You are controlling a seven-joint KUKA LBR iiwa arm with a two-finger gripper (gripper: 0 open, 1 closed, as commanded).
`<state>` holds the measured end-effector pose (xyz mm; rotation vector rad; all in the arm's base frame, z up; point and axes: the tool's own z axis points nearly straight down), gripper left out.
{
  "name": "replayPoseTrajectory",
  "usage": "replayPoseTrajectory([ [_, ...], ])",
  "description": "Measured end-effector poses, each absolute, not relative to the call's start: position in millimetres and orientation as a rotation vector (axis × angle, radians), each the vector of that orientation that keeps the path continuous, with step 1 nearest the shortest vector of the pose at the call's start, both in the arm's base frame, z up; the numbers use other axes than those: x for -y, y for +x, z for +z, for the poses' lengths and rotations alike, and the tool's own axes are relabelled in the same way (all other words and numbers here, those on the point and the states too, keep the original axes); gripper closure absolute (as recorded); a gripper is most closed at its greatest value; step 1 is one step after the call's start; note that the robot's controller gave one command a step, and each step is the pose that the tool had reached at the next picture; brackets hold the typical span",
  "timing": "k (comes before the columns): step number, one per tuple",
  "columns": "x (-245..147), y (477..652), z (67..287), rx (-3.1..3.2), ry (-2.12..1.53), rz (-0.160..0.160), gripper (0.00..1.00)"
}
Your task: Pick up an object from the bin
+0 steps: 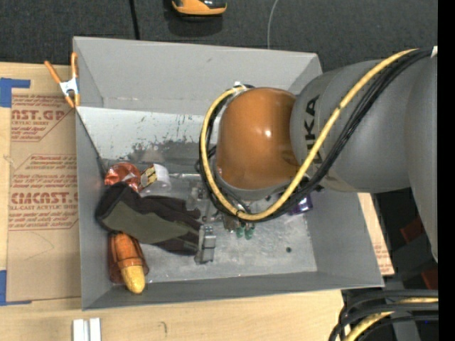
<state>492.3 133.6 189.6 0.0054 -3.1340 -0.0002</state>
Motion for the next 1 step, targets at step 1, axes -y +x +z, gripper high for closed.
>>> replayPoseTrajectory([
  [1, -132.9, 494.2, 193.9, 3.142, 0.002, -0.002, 0.0],
])
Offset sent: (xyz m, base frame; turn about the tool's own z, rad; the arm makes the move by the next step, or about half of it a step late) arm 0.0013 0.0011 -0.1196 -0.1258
